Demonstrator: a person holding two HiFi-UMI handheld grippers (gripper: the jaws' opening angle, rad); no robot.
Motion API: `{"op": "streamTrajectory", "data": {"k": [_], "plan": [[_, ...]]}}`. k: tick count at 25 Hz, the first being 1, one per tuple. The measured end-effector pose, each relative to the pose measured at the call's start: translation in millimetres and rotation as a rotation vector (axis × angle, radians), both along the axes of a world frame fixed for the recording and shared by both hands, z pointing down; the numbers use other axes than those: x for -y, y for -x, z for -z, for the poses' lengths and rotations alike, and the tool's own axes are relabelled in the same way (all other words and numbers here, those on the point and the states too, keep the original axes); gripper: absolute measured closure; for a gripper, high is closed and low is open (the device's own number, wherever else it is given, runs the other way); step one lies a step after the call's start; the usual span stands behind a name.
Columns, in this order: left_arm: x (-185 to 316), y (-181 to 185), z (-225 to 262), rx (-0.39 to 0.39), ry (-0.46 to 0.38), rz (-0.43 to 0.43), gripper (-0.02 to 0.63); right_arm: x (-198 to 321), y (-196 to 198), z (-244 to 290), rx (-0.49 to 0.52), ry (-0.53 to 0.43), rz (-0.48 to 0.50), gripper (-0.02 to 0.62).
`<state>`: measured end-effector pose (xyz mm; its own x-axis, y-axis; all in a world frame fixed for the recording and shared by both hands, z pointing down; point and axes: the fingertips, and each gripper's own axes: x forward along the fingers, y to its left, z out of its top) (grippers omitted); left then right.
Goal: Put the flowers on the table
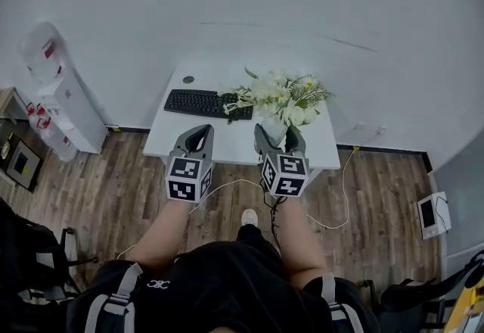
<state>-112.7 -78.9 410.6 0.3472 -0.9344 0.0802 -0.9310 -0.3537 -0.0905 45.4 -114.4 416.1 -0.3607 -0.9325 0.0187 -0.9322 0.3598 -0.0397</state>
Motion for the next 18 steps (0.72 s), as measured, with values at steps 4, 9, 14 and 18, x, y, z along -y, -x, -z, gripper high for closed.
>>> {"op": "streamTrajectory", "data": {"k": [4,9,14,18], "plan": [[67.8,-10.0,-11.5,-0.009,0.042,0.000,0.604,71.8,-6.3,-5.3,0.003,0.018,0.014,0.245],[154.3,-21.7,-7.5,-0.004,0.055,0.012,0.604,159.7,-12.5,-2.6,-0.003,0.027,0.036,0.245],[242.6,-35.6,-6.1,0.002,0.064,0.025,0.604,251.2,-22.5,-2.5,-0.009,0.035,0.055,0.245],[308.2,-45.0,-11.7,-0.005,0.087,0.036,0.604,324.0,-31.2,-5.8,-0.006,0.054,0.059,0.245]]}}
